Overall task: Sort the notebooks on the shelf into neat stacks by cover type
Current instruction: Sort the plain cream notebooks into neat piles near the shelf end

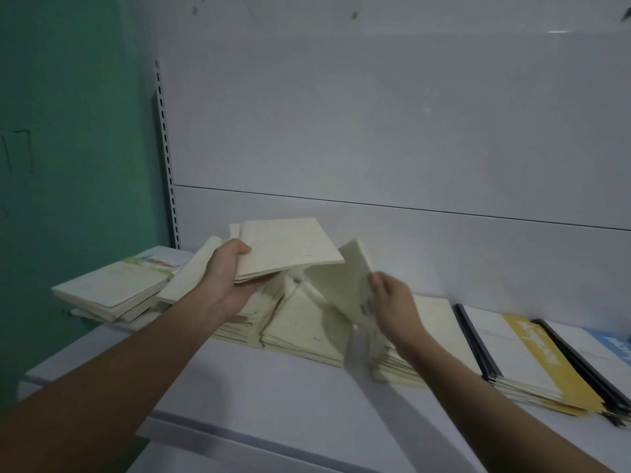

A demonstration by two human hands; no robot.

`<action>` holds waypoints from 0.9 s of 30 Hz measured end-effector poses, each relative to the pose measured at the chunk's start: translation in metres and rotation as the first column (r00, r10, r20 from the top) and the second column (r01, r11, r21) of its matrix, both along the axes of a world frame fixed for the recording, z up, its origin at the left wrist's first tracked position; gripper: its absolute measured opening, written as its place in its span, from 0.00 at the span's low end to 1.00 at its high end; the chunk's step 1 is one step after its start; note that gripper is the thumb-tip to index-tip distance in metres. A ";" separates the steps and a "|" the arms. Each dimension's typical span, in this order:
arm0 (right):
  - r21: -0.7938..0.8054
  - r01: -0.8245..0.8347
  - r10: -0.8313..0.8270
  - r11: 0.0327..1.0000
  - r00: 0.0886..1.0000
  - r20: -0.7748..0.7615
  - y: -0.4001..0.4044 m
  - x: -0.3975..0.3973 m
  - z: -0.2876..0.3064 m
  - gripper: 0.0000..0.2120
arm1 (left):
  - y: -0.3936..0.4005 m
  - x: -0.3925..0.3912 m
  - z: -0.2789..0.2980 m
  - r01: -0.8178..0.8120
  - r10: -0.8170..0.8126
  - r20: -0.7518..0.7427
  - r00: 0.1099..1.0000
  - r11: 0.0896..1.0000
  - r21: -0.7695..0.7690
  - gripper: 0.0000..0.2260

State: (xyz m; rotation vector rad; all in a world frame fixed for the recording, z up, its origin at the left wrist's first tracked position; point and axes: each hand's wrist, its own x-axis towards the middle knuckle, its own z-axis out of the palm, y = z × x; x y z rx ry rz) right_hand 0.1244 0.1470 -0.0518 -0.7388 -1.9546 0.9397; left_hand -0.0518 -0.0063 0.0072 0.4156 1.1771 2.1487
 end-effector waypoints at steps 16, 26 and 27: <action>0.602 -0.263 0.053 0.754 0.938 0.344 -0.027 0.080 0.026 0.20 | 0.041 0.076 -0.015 0.243 -0.271 -0.135 0.953 0.951 -0.190 0.20; -0.624 -0.049 -0.023 0.780 0.994 -0.107 0.036 0.128 0.005 0.14 | 0.095 0.132 -0.028 0.307 -0.354 -0.129 0.926 0.908 -0.285 0.10; -0.610 0.009 -0.060 0.792 0.996 -0.063 0.039 0.129 -0.002 0.12 | 0.101 0.135 -0.033 0.289 -0.353 -0.156 0.922 0.899 -0.329 0.15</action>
